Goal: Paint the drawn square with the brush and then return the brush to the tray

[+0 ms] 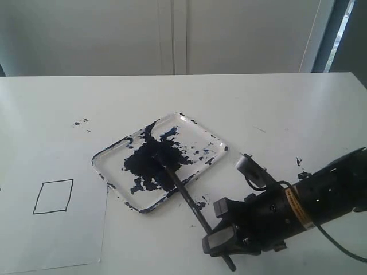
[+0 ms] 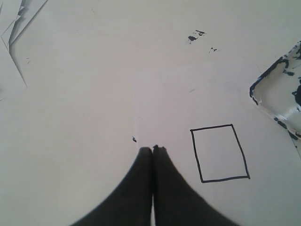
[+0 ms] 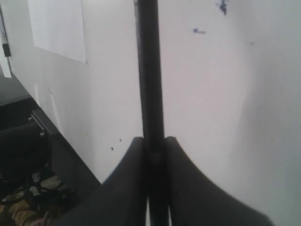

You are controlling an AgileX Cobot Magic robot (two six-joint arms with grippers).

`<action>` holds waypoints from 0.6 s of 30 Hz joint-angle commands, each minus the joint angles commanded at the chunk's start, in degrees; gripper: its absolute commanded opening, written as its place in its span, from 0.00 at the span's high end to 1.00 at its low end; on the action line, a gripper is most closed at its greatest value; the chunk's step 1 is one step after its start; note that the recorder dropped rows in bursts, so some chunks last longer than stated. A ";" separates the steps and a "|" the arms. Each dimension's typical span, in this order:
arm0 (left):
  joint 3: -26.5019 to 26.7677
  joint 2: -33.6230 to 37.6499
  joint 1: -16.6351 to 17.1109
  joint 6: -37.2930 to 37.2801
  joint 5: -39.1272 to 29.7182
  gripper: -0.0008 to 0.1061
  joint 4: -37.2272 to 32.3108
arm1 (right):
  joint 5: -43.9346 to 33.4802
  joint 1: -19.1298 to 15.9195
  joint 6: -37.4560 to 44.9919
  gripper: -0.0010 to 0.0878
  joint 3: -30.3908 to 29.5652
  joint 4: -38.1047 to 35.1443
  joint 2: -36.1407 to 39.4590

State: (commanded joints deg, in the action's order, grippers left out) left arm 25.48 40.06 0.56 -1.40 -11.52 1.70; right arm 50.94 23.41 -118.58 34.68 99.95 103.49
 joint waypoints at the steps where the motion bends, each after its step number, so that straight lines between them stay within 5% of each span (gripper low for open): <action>1: 0.00 0.00 0.00 0.00 0.00 0.99 0.00 | -0.39 0.00 0.00 0.99 0.00 0.00 0.03; 8: 0.00 0.00 0.00 0.00 0.44 0.99 0.00 | -1.61 0.00 1.28 0.99 0.00 0.00 0.03; 13: 0.00 0.00 0.00 0.00 0.55 0.99 0.00 | -1.61 0.00 1.51 0.71 0.00 0.00 0.03; 18: 0.00 0.00 0.00 0.00 0.55 0.99 0.00 | -4.18 0.00 1.90 0.63 0.00 0.00 -0.09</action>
State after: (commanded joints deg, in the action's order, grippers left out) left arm 25.48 40.06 0.56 -1.40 -10.97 1.70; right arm 46.77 23.41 -116.68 34.68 99.95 103.39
